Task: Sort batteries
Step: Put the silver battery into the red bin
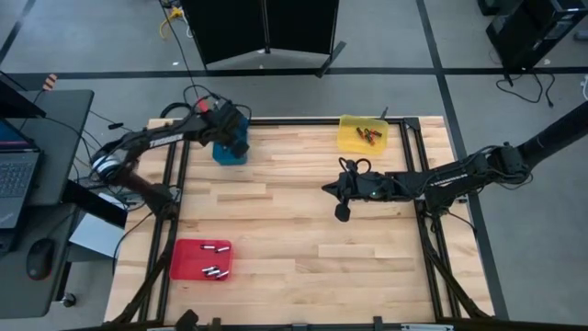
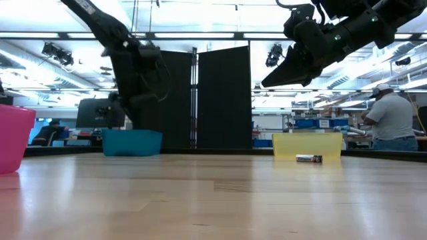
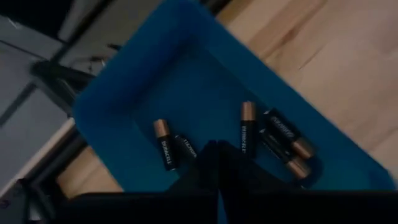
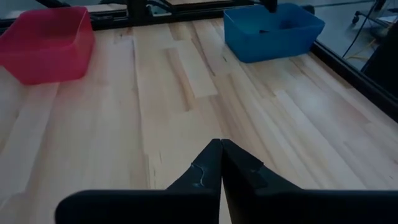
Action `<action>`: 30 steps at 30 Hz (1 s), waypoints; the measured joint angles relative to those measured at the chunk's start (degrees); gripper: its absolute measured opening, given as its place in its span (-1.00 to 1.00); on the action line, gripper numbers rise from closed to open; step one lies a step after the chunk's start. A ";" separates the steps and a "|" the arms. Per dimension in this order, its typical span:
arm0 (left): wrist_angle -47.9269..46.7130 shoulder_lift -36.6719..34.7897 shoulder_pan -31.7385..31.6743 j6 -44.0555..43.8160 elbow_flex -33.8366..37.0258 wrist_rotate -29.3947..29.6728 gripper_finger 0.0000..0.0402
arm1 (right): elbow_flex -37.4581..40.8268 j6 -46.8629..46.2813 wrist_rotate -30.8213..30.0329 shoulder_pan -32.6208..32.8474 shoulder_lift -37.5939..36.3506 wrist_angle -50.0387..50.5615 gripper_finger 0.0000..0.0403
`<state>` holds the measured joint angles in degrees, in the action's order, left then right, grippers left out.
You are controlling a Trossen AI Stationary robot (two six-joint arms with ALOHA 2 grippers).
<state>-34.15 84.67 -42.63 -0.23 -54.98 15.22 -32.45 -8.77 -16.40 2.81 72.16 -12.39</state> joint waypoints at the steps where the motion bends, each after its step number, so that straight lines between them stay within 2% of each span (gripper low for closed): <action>1: 0.28 -1.63 0.77 -0.33 0.72 0.54 -0.95 | 0.00 0.32 0.00 0.00 0.00 0.16 -0.89; 6: 8.54 -11.32 7.09 -3.50 8.02 1.78 -0.98 | -0.02 -0.57 0.02 0.11 0.00 4.88 -0.87; 14: 36.79 -23.90 22.71 -7.66 25.35 1.71 -0.97 | -0.02 -8.86 0.09 1.97 0.00 15.70 -0.80; 18: 49.85 -25.43 29.58 -9.42 31.70 0.16 -0.97 | -0.02 -15.49 -0.28 2.82 0.00 23.65 -0.67; 23: 62.70 -25.07 37.07 -8.32 35.61 -0.74 -0.97 | -0.02 -20.40 -4.12 1.90 0.00 32.95 -0.43; 30: 69.54 -25.02 43.28 -6.65 36.23 -0.04 -0.92 | 5.28 -16.34 -1.75 -3.26 -0.02 25.21 -0.13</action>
<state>35.39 59.65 0.66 -6.88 -18.74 15.18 -27.16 -25.12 -18.15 -0.45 72.14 12.82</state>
